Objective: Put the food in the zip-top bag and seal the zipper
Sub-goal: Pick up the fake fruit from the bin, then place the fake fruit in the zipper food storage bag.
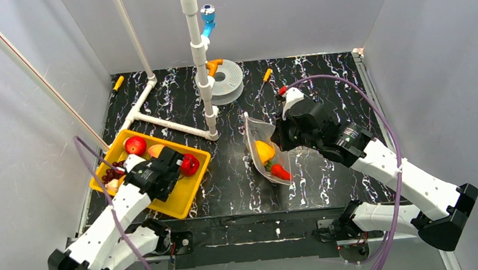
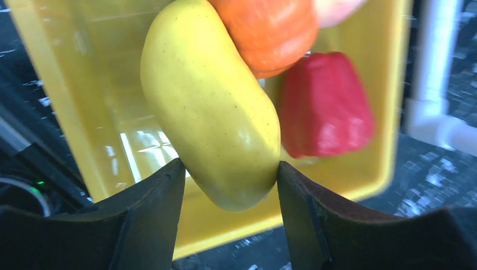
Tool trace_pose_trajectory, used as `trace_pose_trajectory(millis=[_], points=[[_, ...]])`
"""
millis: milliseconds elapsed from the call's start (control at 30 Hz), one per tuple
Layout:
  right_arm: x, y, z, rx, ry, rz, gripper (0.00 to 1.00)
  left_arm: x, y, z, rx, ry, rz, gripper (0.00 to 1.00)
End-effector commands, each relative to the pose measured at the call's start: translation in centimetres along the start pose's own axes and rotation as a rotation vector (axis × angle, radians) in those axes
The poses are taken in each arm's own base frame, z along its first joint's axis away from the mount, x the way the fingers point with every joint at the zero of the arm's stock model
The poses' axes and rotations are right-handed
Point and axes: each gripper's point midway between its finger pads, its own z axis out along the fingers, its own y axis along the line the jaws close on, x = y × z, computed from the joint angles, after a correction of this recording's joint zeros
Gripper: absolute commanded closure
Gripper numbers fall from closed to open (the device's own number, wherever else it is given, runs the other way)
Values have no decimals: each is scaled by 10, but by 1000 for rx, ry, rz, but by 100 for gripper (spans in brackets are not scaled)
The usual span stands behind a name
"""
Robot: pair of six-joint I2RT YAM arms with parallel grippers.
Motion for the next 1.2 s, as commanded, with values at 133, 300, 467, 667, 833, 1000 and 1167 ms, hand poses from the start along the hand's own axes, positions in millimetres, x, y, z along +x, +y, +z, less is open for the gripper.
trace_pose_trajectory(millis=[133, 300, 467, 667, 833, 1000, 1167], points=[[-13, 6, -3, -19, -42, -5, 99, -27, -64, -73, 519, 15, 55, 73], [-11, 7, 0, -22, -32, -5, 99, -25, -107, -137, 924, 40, 175, 73], [-11, 8, 0, -26, -30, -3, 99, -7, -134, -200, 1315, 74, 346, 71], [-11, 9, 0, -32, -29, 1, 99, 28, -142, -285, 1798, 257, 540, 74], [-11, 10, 0, -40, -32, 6, 99, 36, -141, -326, 2021, 419, 540, 75], [-12, 11, 2, -40, -33, 7, 99, 55, -150, -323, 1963, 527, 535, 77], [-11, 11, 3, -38, -30, 8, 99, 76, -164, -299, 1711, 599, 445, 82]])
